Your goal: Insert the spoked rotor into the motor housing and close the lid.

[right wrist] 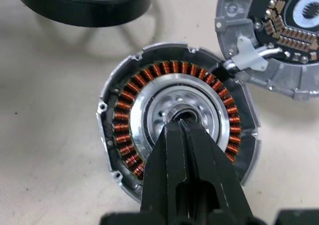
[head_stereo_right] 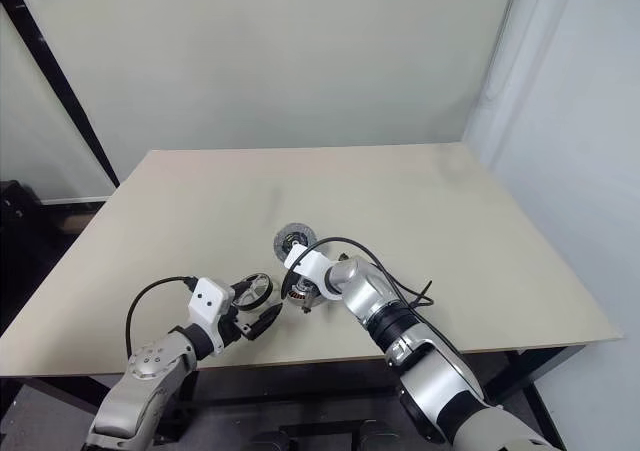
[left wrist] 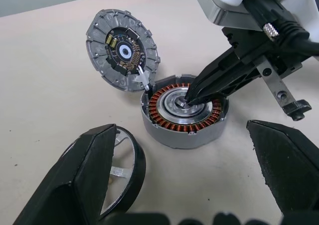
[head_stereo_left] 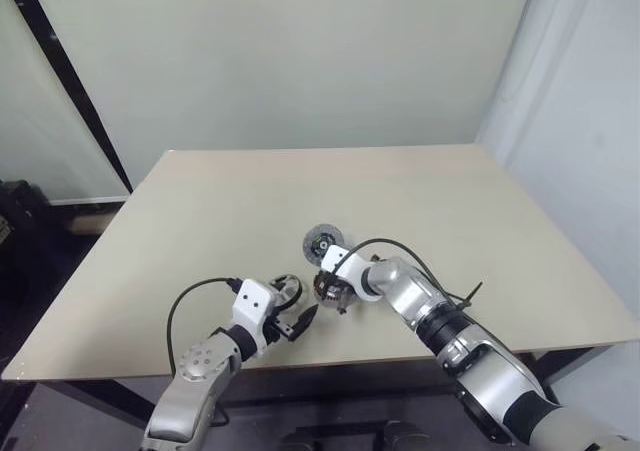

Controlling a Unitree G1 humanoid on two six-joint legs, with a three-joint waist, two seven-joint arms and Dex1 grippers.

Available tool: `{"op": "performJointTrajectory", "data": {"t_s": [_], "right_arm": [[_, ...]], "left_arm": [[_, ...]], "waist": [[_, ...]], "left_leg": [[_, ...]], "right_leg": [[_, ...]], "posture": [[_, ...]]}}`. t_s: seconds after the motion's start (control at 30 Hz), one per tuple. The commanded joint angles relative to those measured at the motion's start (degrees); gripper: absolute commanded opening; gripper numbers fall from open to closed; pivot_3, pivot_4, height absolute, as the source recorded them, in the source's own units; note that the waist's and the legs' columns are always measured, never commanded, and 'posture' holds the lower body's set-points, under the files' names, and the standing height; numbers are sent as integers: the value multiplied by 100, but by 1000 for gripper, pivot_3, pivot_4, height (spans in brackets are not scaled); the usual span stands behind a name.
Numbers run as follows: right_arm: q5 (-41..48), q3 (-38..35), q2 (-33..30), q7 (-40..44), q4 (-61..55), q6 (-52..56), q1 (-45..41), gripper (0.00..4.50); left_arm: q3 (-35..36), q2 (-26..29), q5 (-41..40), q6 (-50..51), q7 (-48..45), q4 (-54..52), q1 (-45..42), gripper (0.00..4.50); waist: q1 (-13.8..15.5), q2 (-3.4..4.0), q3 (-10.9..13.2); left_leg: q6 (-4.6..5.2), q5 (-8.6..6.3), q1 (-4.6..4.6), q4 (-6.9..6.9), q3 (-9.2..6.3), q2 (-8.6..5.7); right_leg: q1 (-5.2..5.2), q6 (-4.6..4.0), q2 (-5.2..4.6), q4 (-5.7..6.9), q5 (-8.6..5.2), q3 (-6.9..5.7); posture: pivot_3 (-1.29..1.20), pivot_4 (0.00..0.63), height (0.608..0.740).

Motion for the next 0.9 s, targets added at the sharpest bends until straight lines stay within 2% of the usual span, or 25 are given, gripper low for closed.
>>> {"op": "performJointTrajectory", "data": {"t_s": [0.03,0.9], "right_arm": [[-39,41,22,-4,-152,-64,-21,9],[-204,58,129,-629,392,-751,-108,9]], "left_arm": [[53,1,4,-81,43,-248,-51,4500],[23,-32,-9,-79,111,-321,37,4500]], "waist": [[0,0,0],[0,0,0]], "left_leg": [[0,0,0,0,0,0],[0,0,0,-1,0,1]], "right_leg": [[0,0,0,0,0,0],[-2,0,0,0,0,0]], "posture": [[0,0,740],[0,0,740]]}}
